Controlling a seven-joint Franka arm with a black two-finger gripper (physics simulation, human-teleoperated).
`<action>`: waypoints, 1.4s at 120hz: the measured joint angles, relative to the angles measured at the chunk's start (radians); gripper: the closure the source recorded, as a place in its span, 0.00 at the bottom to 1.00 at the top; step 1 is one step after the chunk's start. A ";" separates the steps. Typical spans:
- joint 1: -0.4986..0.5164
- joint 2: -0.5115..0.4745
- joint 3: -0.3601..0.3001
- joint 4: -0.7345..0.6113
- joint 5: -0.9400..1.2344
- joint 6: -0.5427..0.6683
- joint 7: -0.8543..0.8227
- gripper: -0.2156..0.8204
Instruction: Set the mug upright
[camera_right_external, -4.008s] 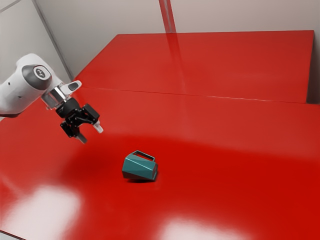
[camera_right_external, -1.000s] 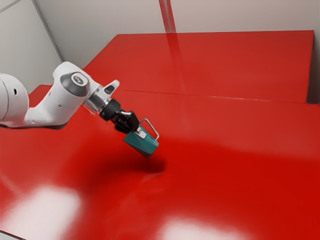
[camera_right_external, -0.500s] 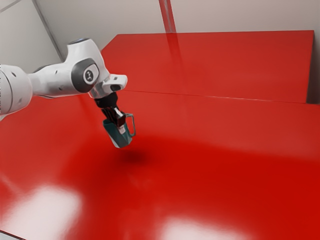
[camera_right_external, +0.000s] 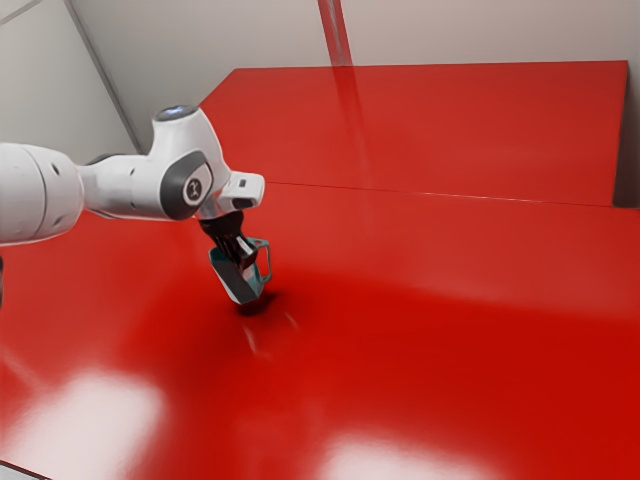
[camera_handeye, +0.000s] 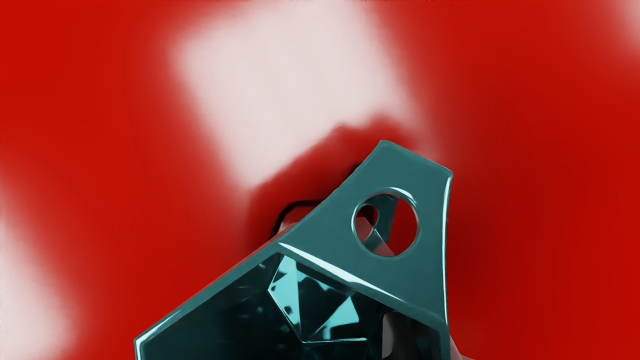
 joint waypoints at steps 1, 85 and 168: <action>-0.001 0.000 0.000 -0.002 0.002 0.003 -0.001 0.97; -0.023 0.000 0.000 -0.086 0.078 0.144 -0.034 0.96; -0.027 -0.004 -0.001 -0.084 0.070 0.146 -0.033 0.62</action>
